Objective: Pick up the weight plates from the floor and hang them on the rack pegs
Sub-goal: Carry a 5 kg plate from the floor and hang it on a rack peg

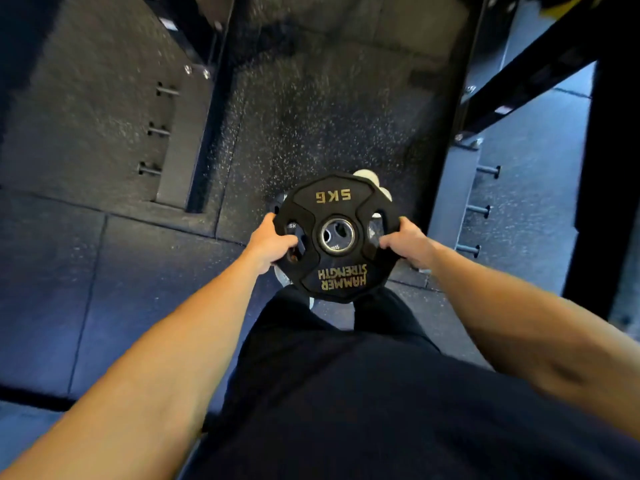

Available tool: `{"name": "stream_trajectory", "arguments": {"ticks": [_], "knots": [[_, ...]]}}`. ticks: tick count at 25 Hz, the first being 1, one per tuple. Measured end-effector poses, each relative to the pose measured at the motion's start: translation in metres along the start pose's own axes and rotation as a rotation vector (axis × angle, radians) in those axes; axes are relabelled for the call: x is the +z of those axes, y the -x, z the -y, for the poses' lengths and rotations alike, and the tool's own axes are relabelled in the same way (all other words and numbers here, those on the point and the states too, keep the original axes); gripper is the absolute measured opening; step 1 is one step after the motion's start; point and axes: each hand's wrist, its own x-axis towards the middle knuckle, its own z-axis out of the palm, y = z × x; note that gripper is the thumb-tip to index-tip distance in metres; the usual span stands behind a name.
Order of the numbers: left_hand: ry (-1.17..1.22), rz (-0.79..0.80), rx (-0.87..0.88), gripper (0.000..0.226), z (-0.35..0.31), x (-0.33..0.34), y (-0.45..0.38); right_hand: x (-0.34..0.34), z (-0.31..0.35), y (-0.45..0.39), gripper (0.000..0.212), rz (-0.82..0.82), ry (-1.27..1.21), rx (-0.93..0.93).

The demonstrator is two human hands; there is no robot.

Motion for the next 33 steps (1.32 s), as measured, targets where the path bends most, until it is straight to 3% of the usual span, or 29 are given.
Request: {"name": "stream_trajectory", "arguments": {"ticks": [7,10,12,17,21,24,26,29,33], "knots": [[0.003,-0.085,0.066,0.036,-0.009,0.022,0.058,-0.028,-0.023,0.037,0.026,-0.035,0.013,-0.102],[0.04,-0.108,0.044,0.038,-0.005,0.039,0.069,-0.041,-0.031,0.036,0.027,-0.017,0.056,-0.141],[0.073,-0.131,0.034,0.039,0.0,0.051,0.077,-0.048,-0.04,0.033,0.04,-0.009,0.089,-0.155],[0.097,-0.125,0.011,0.038,0.023,0.077,0.101,-0.054,-0.074,0.04,0.034,-0.003,0.124,-0.2],[0.042,-0.1,0.044,0.036,0.048,0.095,0.121,-0.044,-0.127,0.065,0.024,-0.061,0.035,-0.195],[-0.061,-0.044,0.086,0.065,0.072,0.108,0.132,-0.03,-0.18,0.093,0.015,-0.092,-0.096,-0.194],[-0.148,0.016,0.145,0.074,0.087,0.119,0.146,-0.018,-0.221,0.121,0.019,-0.127,-0.205,-0.173],[-0.279,0.1,0.246,0.071,0.102,0.144,0.174,-0.001,-0.288,0.155,0.019,-0.19,-0.333,-0.086],[-0.371,0.241,0.334,0.052,0.108,0.193,0.212,0.001,-0.365,0.189,0.018,-0.301,-0.493,0.019]]}}
